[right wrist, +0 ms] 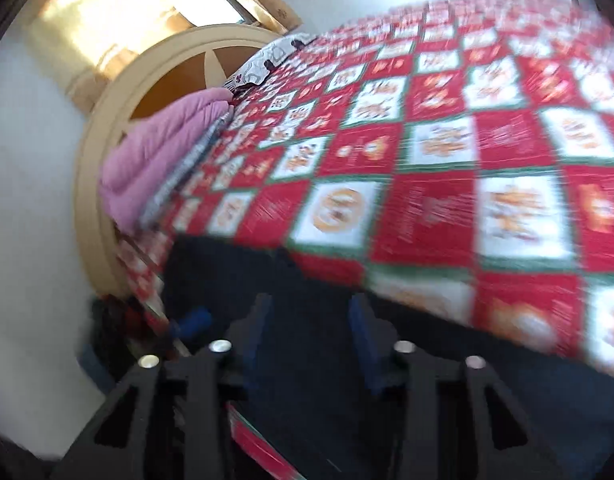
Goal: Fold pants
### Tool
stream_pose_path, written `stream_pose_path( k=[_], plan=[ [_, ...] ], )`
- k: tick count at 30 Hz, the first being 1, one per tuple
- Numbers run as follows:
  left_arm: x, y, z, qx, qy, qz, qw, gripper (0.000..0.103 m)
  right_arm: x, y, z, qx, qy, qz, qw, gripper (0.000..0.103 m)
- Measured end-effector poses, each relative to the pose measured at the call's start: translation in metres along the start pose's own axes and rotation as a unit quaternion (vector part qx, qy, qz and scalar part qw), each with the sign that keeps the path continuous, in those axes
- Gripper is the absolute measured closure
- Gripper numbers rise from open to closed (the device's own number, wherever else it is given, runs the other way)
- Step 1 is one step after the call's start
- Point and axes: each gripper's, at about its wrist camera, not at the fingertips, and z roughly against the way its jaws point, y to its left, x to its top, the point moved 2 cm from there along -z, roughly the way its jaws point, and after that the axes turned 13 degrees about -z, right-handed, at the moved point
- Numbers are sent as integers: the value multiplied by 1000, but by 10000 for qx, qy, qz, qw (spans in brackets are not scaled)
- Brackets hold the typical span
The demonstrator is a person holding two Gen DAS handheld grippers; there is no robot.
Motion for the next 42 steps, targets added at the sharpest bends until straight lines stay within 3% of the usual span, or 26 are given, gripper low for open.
stream_pose_path(
  k=[1,4,10,13,16,17,18,27,30,33,36,40,42],
  plan=[
    [-1,-3,-1,82,-7,-90,9999,21,6,3,-9,4,83,-79,9999,69],
    [-3,-8,-3,158,-39,-197,9997,12,24,10,-45,-66,432,-424,9981,70],
    [-2,-2,-1,196,-101,24,9998,11,33,16,-92,-27,1093,-776,9910,70],
    [-2,-2,-2,237,-110,77,9996,11,33,18,-106,-151,1275,-760,9888,70],
    [-2,-4,-4,286,-99,8,9995,10,32,21,-113,-13,1360,-803,9874,73],
    [-2,-5,-3,293,-95,-1,9995,10,31,23,-113,47,1363,-800,9874,92],
    [-3,-5,-3,294,-93,-5,9995,10,30,24,-114,75,1346,-801,9876,97],
    [-3,-6,-1,394,-97,8,9992,9,39,51,-85,160,531,-387,9977,100],
    [-4,-7,-2,406,-76,-25,9991,8,41,50,-86,26,441,-326,9985,100],
    [-6,-13,-5,464,-32,-205,9987,4,45,28,-102,-437,382,-398,9975,101],
    [-5,-14,-4,475,-14,-238,9986,3,43,9,-115,-213,626,-642,9957,101],
    [-3,-14,-4,472,29,-226,9986,2,39,20,-96,-167,550,-334,9978,98],
    [-3,-15,-4,480,65,-207,9986,2,32,27,-76,-527,289,16,9982,96]
  ],
)
